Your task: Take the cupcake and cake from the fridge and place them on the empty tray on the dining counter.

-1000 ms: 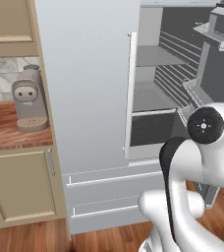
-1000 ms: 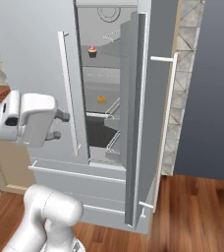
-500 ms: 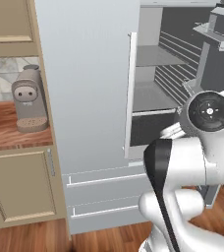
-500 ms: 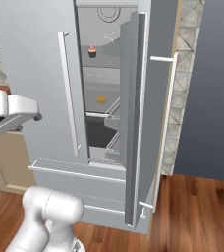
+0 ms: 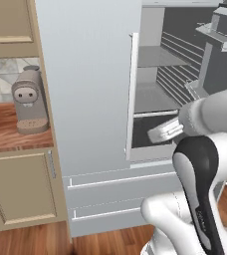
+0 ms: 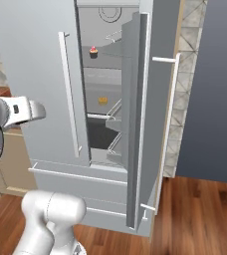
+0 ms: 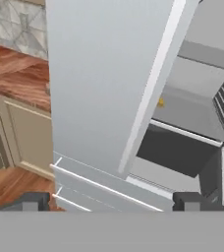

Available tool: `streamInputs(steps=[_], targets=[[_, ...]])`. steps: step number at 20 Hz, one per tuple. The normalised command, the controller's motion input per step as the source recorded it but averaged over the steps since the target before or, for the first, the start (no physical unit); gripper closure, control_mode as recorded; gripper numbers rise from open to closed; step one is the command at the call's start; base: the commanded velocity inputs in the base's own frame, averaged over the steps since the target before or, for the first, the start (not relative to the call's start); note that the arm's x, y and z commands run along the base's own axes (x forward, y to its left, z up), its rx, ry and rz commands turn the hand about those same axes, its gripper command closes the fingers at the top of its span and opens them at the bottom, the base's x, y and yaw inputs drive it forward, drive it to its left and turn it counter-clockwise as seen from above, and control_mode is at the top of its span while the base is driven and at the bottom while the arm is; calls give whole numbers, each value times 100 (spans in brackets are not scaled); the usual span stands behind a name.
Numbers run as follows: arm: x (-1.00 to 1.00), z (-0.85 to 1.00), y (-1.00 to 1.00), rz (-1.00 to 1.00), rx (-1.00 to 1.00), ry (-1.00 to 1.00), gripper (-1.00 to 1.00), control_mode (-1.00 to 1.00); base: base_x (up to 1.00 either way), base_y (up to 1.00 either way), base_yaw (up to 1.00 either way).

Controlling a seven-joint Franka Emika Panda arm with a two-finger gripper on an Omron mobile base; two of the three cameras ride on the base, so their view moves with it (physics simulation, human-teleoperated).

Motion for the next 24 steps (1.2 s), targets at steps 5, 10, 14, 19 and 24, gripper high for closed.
streamInputs(steps=[5, 10, 14, 19, 24], targets=[[37, 0, -1, -23, 31, 0, -100, -100, 0, 0, 0], [58, 1, 0, -19, 12, 18, -100, -100, 0, 0, 0], [62, 0, -11, -1, 0, 31, -100, -100, 0, 0, 0], [58, -8, -4, 5, 0, 18, -100, -100, 0, 0, 0], [58, -66, 0, 2, 0, -18, -100, -100, 0, 0, 0]])
